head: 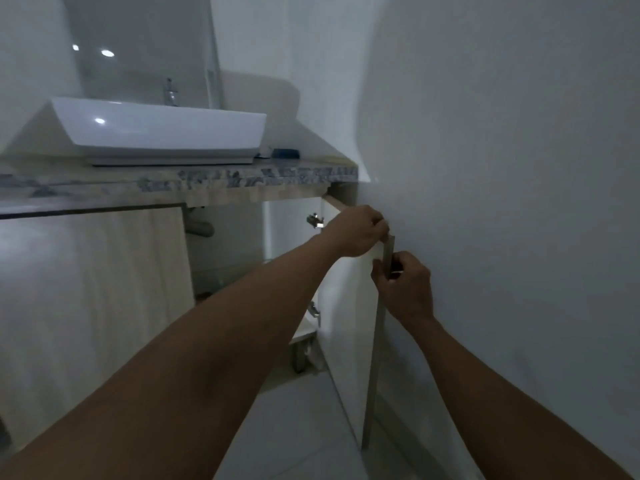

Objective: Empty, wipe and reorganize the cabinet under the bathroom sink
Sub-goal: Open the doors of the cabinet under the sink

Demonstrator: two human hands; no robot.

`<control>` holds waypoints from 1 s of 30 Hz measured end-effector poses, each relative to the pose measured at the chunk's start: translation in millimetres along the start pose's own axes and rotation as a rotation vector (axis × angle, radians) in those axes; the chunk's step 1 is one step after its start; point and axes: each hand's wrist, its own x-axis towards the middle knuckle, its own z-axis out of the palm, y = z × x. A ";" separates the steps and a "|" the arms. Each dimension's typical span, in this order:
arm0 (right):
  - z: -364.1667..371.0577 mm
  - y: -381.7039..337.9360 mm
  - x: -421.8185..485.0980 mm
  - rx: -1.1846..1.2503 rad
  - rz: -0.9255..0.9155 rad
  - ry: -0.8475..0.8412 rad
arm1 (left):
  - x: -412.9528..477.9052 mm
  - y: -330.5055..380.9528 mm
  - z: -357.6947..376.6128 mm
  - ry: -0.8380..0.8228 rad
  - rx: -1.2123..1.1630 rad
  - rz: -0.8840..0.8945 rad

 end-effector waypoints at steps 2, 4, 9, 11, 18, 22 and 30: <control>-6.7 13.4 5.9 -0.032 0.035 0.026 | 12.7 0.2 15.1 -0.028 -0.011 0.048; -11.5 26.5 9.9 -0.052 0.080 0.072 | 22.9 0.0 32.7 -0.055 -0.033 0.075; -26.2 55.3 24.2 -0.148 0.125 0.173 | 48.4 0.7 72.4 -0.057 -0.005 0.145; -30.8 62.6 34.6 -0.182 0.138 0.189 | 58.8 3.2 81.9 -0.048 0.025 0.130; -28.9 71.1 48.7 -0.187 0.180 0.266 | 70.1 0.9 101.7 0.009 0.230 0.128; -29.0 67.8 52.5 -0.215 0.215 0.305 | 72.8 -2.3 102.7 -0.058 0.233 0.135; -24.4 54.9 33.0 -0.217 0.102 0.319 | 59.3 -13.1 89.3 -0.144 0.176 0.123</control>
